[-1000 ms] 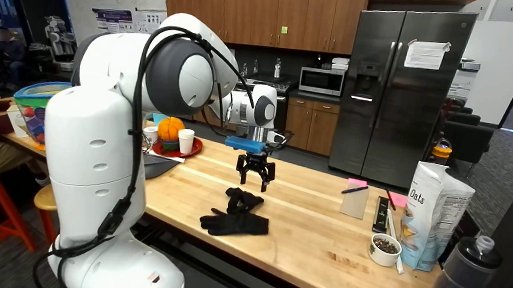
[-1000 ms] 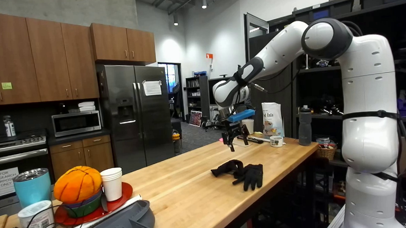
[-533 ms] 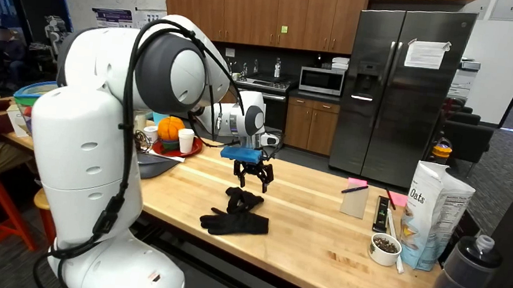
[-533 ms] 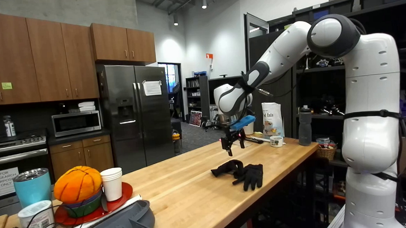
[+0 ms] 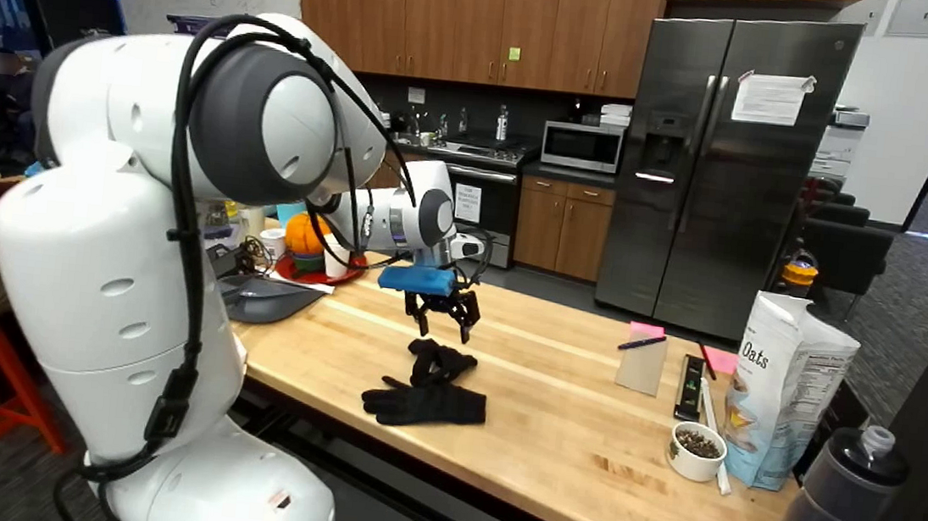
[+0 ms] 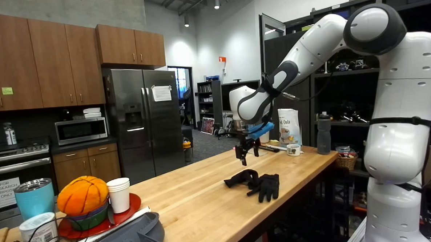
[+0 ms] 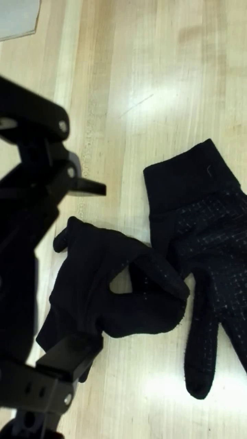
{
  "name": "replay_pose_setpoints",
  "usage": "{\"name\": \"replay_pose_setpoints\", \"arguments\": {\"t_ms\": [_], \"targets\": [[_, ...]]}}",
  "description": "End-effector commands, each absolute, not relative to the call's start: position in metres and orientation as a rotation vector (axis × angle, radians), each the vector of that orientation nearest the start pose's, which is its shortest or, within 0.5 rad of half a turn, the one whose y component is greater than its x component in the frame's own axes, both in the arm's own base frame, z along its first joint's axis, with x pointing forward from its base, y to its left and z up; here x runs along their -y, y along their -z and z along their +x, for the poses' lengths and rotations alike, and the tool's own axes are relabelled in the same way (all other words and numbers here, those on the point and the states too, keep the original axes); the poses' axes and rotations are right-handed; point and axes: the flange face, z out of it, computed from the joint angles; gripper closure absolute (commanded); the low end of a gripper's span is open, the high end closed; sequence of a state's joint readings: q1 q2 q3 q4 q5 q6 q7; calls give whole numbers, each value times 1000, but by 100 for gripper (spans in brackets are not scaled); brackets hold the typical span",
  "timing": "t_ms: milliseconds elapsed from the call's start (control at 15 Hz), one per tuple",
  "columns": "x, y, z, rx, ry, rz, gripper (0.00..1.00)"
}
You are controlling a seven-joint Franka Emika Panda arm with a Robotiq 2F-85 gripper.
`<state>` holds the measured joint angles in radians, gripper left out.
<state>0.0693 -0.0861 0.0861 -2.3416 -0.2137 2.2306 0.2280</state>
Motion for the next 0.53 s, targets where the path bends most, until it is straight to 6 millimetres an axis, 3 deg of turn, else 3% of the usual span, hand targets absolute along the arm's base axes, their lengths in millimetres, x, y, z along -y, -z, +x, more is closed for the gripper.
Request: {"name": "replay_pose_setpoints", "arguments": {"t_ms": [0,467], "targets": [[-65,-377,456,95,110,-3302,0],[-42,-348,433,-8,110,-3251,0]]}}
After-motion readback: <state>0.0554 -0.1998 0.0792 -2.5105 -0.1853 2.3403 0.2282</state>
